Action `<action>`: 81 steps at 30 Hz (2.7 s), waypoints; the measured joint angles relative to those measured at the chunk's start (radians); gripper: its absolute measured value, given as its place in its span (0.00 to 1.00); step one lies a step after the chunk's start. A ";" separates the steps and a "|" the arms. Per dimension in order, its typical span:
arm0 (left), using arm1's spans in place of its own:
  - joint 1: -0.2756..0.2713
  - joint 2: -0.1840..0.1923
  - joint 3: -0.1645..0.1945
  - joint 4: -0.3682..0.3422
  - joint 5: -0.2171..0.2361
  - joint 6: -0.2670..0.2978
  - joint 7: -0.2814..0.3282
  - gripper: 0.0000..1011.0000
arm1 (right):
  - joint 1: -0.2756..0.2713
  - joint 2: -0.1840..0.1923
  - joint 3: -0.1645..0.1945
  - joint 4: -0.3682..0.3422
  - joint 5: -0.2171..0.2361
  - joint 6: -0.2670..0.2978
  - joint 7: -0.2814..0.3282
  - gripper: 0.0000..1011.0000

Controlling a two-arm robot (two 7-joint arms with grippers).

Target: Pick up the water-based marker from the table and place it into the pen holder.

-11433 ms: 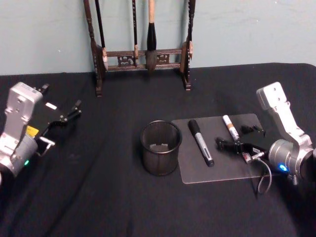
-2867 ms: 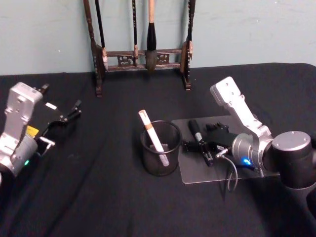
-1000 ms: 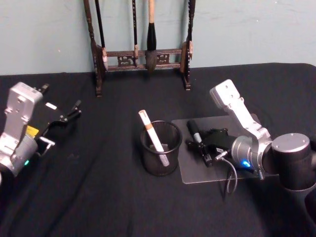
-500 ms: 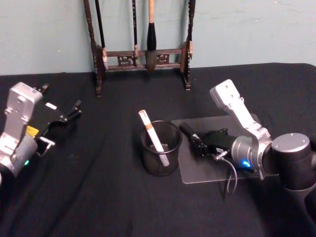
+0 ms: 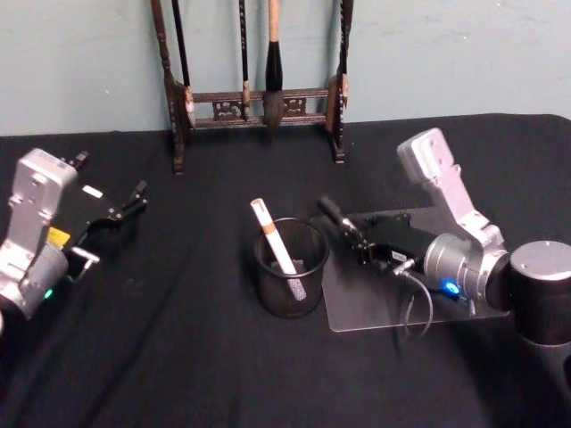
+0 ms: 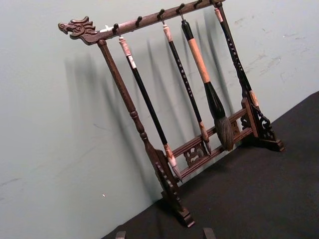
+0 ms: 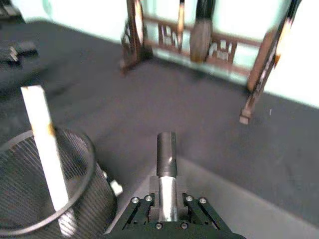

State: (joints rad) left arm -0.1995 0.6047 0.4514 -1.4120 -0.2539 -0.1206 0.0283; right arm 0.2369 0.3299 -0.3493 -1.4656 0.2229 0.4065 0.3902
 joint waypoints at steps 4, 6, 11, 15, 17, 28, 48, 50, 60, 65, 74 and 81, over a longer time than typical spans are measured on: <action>0.000 0.000 0.000 0.000 0.000 0.000 0.000 0.99 | -0.013 0.005 0.015 -0.011 0.030 -0.086 0.017 0.20; 0.000 0.000 0.000 0.000 0.000 0.000 0.000 0.99 | -0.020 0.008 0.025 -0.016 0.049 -0.135 0.027 0.20; 0.000 0.000 0.000 0.000 0.000 0.000 0.000 0.99 | -0.037 0.007 0.047 -0.020 0.094 -0.251 0.048 0.20; 0.000 0.000 0.000 0.000 0.000 0.000 0.000 0.99 | -0.047 -0.004 0.055 -0.014 0.129 -0.336 0.066 0.20; 0.000 0.000 0.000 0.000 0.000 0.000 0.000 0.99 | -0.050 -0.012 0.056 -0.007 0.152 -0.380 0.082 0.20; 0.000 0.000 0.000 0.000 0.000 0.000 0.000 0.99 | -0.035 -0.053 0.023 0.041 0.239 -0.494 0.154 0.20; 0.000 0.000 0.000 0.000 0.000 0.000 0.000 0.99 | 0.010 -0.082 -0.058 0.121 0.307 -0.519 0.187 0.20; 0.000 0.000 0.000 0.000 0.000 0.000 0.000 0.99 | 0.014 -0.082 -0.065 0.128 0.311 -0.519 0.185 0.20; 0.000 0.000 0.000 0.000 0.000 0.000 0.000 0.99 | 0.025 -0.082 -0.094 0.150 0.322 -0.517 0.171 0.20; 0.000 0.000 0.000 0.000 0.000 0.000 0.000 0.99 | 0.030 -0.081 -0.106 0.158 0.323 -0.516 0.165 0.20; 0.000 0.000 0.000 0.000 0.000 0.000 0.000 0.99 | 0.029 -0.073 -0.117 0.162 0.323 -0.512 0.156 0.20; 0.000 0.000 0.000 0.000 0.000 0.000 0.000 0.99 | 0.025 -0.068 -0.127 0.161 0.314 -0.510 0.151 0.20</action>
State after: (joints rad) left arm -0.1995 0.6047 0.4514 -1.4120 -0.2539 -0.1205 0.0283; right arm 0.2620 0.2619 -0.4764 -1.3043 0.5373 -0.1038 0.5412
